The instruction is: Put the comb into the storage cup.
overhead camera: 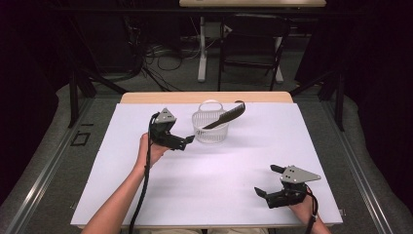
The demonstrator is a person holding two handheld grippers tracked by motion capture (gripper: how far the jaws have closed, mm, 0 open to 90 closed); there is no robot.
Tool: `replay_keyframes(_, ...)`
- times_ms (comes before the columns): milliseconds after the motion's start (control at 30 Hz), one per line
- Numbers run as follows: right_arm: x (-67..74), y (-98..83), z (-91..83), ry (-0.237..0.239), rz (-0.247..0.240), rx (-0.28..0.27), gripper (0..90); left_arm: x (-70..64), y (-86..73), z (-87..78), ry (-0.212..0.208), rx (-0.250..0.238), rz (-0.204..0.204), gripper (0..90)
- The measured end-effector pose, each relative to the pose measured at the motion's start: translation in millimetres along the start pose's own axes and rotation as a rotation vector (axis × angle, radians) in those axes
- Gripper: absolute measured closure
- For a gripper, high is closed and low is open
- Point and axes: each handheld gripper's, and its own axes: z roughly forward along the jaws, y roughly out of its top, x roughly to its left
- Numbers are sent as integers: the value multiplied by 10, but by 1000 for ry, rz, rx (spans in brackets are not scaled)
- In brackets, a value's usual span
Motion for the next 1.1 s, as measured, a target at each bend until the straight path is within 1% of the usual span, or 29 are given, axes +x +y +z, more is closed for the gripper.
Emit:
replay_keyframes(133,-2,-1,5,-1,2,3,31,7,-85,-84,10,13,-2,0)
replay_keyframes(300,-4,-2,7,-4,3,4,31,8,-174,-177,25,10,-11,0)
replay_keyframes(400,-13,-6,3,-7,6,4,31,-1,-235,-222,29,21,-19,0)
replay_keyframes(467,-14,-6,7,-8,4,6,31,-16,-274,-253,33,32,-14,0)
replay_keyframes(567,-3,-3,5,-5,5,3,31,-37,-332,-299,34,35,-17,0)
replay_keyframes(767,-3,-3,5,-6,3,4,31,-78,-466,-416,53,32,-21,0)
replay_keyframes(933,0,-2,5,-5,3,6,31,-89,-588,-533,69,35,-33,0)
replay_keyframes(1000,2,-1,6,-6,3,7,31,-94,-638,-578,74,30,-46,0)
replay_keyframes(1100,-1,-1,5,-7,2,5,31,-100,-713,-638,85,37,-48,0)
